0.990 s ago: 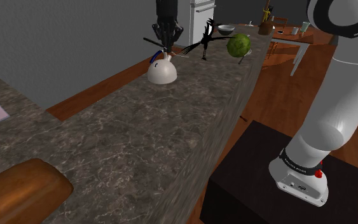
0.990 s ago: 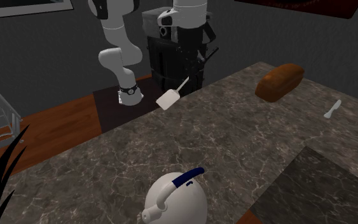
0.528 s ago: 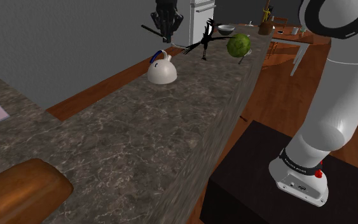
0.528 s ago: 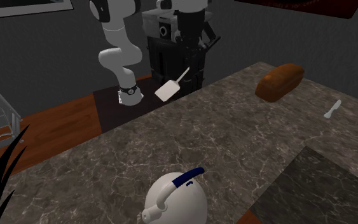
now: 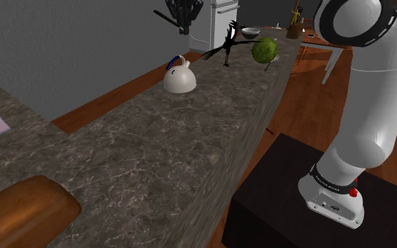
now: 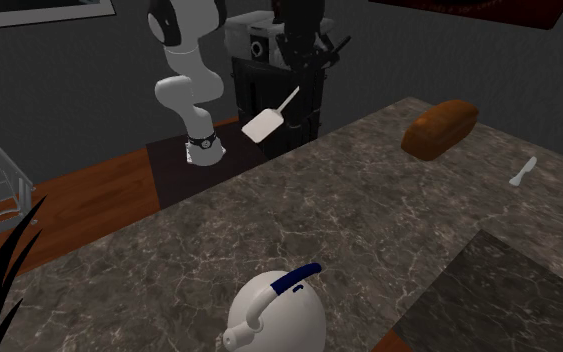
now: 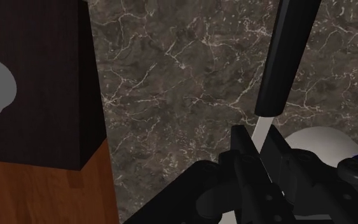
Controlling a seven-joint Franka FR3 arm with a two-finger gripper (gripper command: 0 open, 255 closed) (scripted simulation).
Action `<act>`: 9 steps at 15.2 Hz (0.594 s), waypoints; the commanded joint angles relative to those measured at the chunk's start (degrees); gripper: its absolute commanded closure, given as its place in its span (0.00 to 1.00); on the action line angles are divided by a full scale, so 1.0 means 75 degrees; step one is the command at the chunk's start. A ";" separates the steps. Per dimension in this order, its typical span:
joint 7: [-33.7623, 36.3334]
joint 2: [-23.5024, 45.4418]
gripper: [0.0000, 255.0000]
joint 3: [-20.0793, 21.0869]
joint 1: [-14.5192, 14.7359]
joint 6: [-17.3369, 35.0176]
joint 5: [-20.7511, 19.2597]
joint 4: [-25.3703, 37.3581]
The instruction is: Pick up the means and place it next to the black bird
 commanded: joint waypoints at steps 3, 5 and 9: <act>-0.0361 -0.0367 1.00 -0.0084 -0.0386 0.0024 0.0172 -0.0395; -0.0756 -0.0747 1.00 -0.0194 -0.0772 0.0169 0.0348 -0.0918; -0.1559 -0.1308 1.00 -0.0486 -0.1403 0.0331 0.0605 -0.1648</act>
